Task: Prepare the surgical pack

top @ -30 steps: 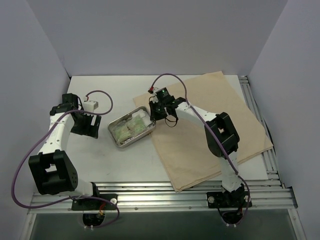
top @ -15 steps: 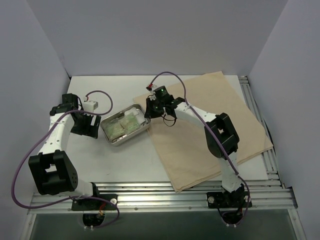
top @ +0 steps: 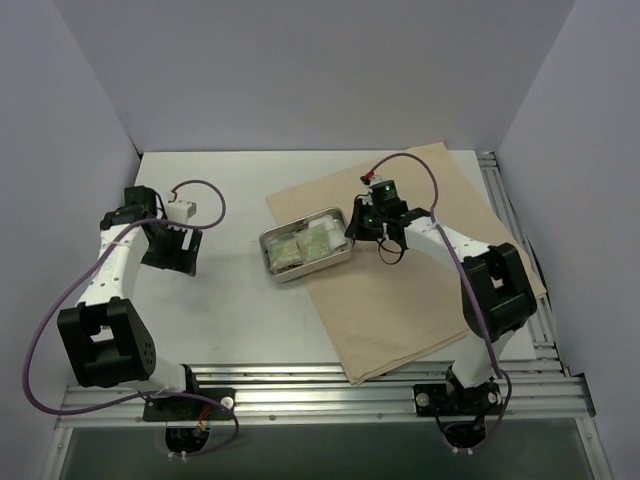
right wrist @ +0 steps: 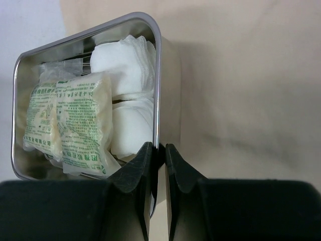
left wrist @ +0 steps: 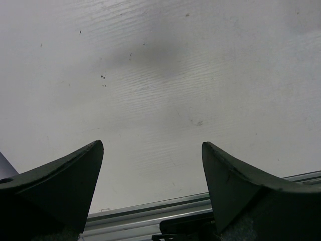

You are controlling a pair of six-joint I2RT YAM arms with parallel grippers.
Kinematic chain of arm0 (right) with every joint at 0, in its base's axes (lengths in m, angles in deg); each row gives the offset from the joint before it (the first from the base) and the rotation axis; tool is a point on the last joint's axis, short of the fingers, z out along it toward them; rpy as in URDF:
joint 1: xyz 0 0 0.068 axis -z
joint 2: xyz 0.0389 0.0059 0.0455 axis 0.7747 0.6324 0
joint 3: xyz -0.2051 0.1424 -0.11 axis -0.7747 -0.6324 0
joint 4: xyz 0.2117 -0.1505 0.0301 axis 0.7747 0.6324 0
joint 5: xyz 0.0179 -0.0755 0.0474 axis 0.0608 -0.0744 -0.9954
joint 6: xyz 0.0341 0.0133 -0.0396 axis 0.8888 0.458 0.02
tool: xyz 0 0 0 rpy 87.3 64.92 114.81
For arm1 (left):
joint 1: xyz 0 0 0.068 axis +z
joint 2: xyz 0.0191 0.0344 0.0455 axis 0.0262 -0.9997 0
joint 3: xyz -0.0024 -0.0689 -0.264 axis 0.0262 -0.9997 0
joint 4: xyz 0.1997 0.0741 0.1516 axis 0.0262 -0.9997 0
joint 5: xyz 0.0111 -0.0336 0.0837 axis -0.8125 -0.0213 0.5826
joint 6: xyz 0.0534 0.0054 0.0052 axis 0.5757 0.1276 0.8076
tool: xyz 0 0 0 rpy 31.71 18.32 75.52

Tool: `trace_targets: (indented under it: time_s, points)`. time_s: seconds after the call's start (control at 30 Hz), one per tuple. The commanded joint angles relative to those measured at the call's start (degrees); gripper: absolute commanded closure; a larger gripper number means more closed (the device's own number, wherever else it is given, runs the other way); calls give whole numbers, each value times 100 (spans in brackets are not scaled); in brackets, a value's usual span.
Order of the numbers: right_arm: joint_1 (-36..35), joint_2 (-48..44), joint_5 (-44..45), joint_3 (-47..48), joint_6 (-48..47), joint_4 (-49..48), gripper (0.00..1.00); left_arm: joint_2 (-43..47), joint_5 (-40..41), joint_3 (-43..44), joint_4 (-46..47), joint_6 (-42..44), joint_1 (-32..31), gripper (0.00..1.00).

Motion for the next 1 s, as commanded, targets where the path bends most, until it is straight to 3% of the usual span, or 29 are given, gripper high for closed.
trace_targets:
  time_s: [0.0, 0.17, 0.3, 0.4, 0.67, 0.97]
  points:
    - [316, -862, -188, -333, 418, -871, 100, -76, -225, 356, 113, 67, -25, 11]
    - [677, -1644, -161, -1019, 479, -889, 100, -243, -164, 663, 69, 6, -235, 11]
    - [932, -2119, -30, -1423, 479, -687, 100, -480, 108, 1023, 156, -55, -962, 11]
    - [1248, -2427, 58, -1836, 462, -554, 100, -831, 328, 1471, 270, -161, -1439, 4]
    - [2074, -2972, 111, -2969, 400, -458, 100, -2106, 214, 2745, 998, -899, -2256, 6]
    - [2532, -3333, 673, -3287, 76, 42, 100, -3793, 372, 4038, 1440, -1681, -2819, 6]
